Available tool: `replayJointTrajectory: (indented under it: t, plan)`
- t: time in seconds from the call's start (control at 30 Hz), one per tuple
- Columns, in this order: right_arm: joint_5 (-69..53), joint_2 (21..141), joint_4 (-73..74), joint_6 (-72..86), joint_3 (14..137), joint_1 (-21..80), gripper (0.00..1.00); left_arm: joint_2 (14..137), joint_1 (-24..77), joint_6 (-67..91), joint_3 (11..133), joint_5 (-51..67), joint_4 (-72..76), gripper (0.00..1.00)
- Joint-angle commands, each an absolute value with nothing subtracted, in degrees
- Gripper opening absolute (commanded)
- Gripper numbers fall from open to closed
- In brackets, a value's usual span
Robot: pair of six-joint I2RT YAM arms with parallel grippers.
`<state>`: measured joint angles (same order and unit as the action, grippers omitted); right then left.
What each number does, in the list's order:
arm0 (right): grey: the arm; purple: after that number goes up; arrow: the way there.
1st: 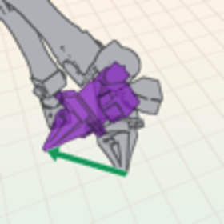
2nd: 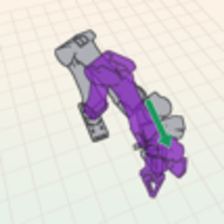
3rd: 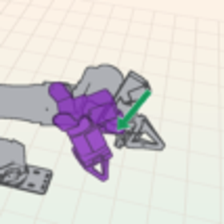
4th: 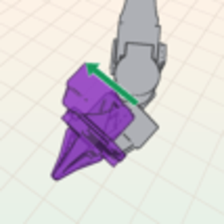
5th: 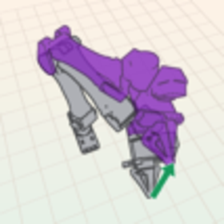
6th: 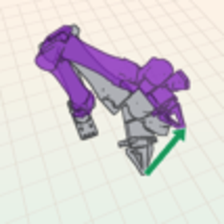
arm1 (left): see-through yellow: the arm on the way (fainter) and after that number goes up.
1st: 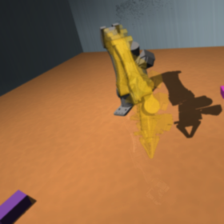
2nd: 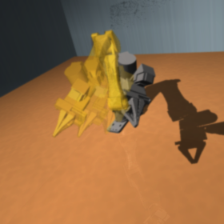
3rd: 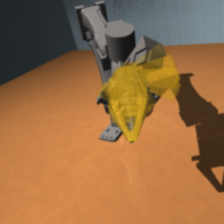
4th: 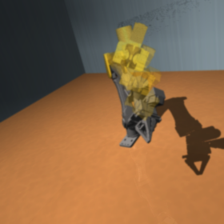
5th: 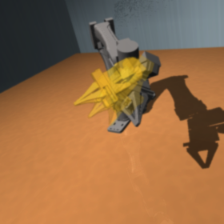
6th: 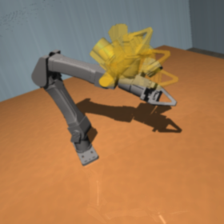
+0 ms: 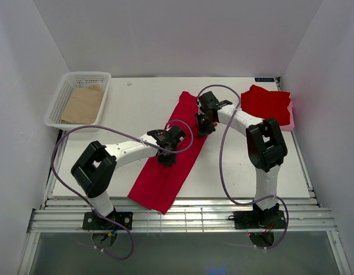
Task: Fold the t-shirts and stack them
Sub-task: Rotate the tshirt 90 degrees
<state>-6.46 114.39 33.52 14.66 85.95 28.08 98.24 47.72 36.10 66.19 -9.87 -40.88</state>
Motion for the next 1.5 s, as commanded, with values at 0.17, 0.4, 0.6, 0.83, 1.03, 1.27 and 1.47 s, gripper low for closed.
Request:
replayJointTrajectory:
  t: [0.17,0.4,0.6,0.83,1.03,1.27,1.47]
  plan:
    - [-1.9,119.1,33.1,15.7,89.2,27.2,0.08,96.8,47.9,36.0,62.7,-7.7,-35.4,0.00]
    - [1.5,128.1,36.9,15.1,98.8,27.2,0.08,102.0,47.8,37.3,63.9,-4.8,-33.1,0.00]
    - [5.4,133.9,38.4,15.1,107.6,27.3,0.08,106.0,47.9,37.5,69.6,-2.8,-32.8,0.00]
    - [6.3,140.3,41.1,15.7,120.7,26.5,0.08,110.8,47.8,36.6,76.3,-3.5,-33.6,0.00]
    - [2.5,144.0,40.3,16.2,128.4,25.5,0.08,114.6,47.3,35.3,81.4,-7.4,-35.9,0.00]
    - [-0.8,133.1,28.2,11.9,115.7,24.9,0.14,113.5,47.0,35.8,87.3,-14.5,-36.9,0.00]
    - [-0.3,112.1,25.6,10.0,97.6,25.9,0.31,100.4,47.2,35.9,86.0,-20.7,-31.3,0.12]
